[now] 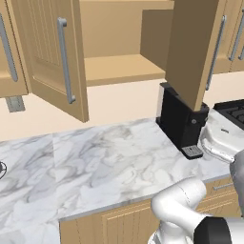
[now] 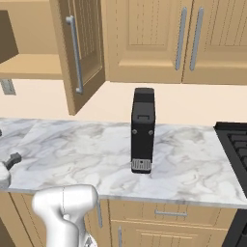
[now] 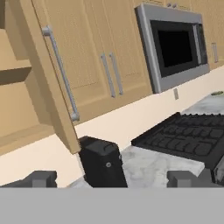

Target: Close all open cabinet doors.

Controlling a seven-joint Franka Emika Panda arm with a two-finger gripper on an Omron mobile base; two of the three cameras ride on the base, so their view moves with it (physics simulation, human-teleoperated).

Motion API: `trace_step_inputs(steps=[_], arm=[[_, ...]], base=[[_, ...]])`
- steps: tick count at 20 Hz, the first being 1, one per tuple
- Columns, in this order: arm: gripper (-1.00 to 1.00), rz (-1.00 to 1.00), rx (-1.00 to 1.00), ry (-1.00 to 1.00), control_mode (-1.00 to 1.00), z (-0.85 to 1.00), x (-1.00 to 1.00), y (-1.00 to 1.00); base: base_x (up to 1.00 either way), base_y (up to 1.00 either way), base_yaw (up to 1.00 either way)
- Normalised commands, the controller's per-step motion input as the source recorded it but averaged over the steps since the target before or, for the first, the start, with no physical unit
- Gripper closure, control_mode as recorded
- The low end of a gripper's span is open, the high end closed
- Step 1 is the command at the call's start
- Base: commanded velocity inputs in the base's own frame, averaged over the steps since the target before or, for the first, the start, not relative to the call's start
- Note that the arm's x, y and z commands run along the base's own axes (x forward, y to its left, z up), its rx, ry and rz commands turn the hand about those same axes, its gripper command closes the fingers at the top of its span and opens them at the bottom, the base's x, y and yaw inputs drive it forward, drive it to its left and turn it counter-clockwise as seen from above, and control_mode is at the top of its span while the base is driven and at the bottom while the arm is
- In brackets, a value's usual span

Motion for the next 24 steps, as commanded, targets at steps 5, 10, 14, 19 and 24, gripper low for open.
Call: trace_step_inputs(steps=[5,10,14,19,24], arm=[[-1.0,0.15,0.23,-0.05,-1.0,-0.22,0.01,-1.0],[-1.0,0.35,0.14,-0.22,-1.0,-0.12,0.05,-0.87],[-1.0,0.46,0.13,-0.3,-1.0,-0.08,0.05,-0.63],[-1.0,0.3,0.2,-0.06,-1.0,0.0,0.65,-0.21],[-1.0,0.19,0.14,0.0,-1.0,0.0,0.98,0.04]], base=[[0.0,0.0,0.0],[0.0,0.0,0.0],[0.0,0.0,0.0],[0.0,0.0,0.0],[0.0,0.0,0.0]])
